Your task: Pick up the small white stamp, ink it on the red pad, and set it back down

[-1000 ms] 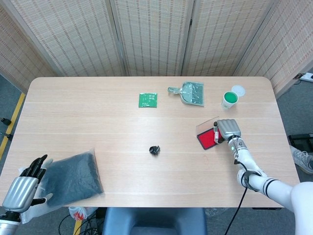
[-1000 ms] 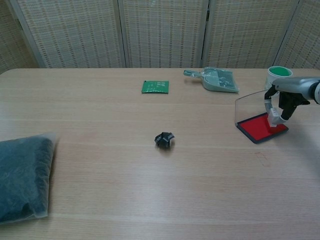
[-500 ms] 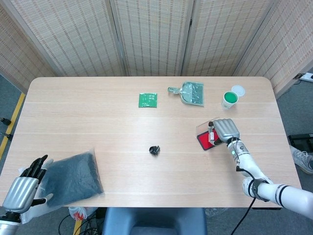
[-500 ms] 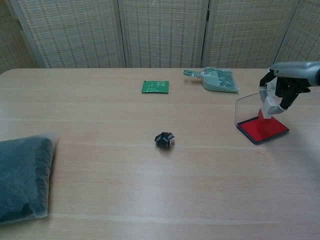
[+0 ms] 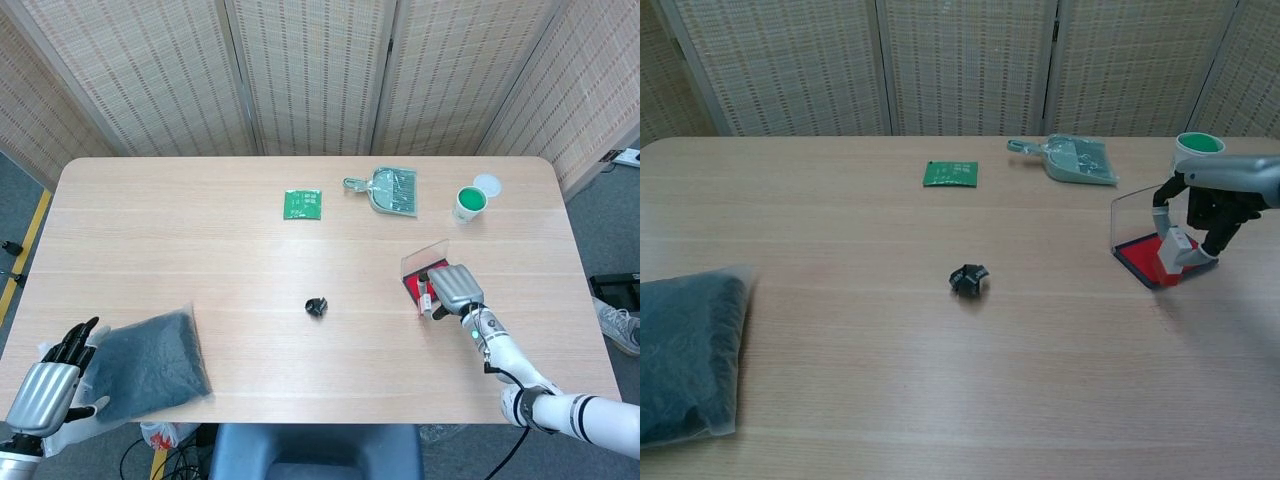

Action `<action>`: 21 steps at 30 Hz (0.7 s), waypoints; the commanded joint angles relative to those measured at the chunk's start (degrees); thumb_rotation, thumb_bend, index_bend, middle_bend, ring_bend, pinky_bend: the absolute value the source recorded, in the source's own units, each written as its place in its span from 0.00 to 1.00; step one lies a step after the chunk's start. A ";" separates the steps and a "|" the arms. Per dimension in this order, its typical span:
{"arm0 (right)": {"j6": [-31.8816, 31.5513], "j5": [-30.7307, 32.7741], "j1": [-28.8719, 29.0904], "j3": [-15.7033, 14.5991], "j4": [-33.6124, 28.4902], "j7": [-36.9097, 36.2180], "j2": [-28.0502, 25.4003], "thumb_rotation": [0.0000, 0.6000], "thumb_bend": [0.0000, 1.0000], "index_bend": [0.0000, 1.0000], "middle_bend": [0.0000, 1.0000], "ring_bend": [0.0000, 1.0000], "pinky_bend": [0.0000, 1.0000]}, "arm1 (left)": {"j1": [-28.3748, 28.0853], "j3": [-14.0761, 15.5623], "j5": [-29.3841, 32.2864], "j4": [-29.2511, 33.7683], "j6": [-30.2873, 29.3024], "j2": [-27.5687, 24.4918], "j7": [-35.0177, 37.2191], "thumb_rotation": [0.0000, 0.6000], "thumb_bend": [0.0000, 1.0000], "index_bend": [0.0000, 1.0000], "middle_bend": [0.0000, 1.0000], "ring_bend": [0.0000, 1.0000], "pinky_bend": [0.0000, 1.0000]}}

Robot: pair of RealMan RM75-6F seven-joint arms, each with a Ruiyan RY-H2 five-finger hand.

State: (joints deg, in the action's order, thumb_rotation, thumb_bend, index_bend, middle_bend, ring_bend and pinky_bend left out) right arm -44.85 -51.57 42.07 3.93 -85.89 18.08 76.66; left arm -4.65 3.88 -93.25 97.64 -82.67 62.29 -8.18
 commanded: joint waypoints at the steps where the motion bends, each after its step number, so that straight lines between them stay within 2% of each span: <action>1: -0.43 -2.85 -1.06 -1.25 0.51 -1.09 1.08 1.00 0.36 0.91 1.00 0.92 0.85 | 0.01 -0.03 0.06 0.02 0.00 0.01 -0.02 1.00 0.07 0.05 0.00 0.03 0.27; 9: -1.26 -5.58 -2.20 -3.47 0.28 0.44 1.44 1.00 0.35 0.91 1.00 0.89 0.85 | 0.00 0.13 -1.33 -0.51 -0.86 -0.07 1.35 1.00 0.07 0.05 0.00 0.03 0.27; 21: -0.87 -5.43 -2.40 -3.87 2.25 1.98 3.08 1.00 0.32 0.89 0.95 0.87 0.85 | -0.03 0.05 -0.72 -0.40 -0.48 -0.05 0.97 1.00 0.07 0.05 0.00 0.03 0.27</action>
State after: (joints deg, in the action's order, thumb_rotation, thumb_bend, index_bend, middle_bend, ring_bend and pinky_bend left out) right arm -45.87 -57.18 39.62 0.09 -83.77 19.89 79.59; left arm -4.68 3.93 -93.97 97.23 -83.16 62.25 -7.21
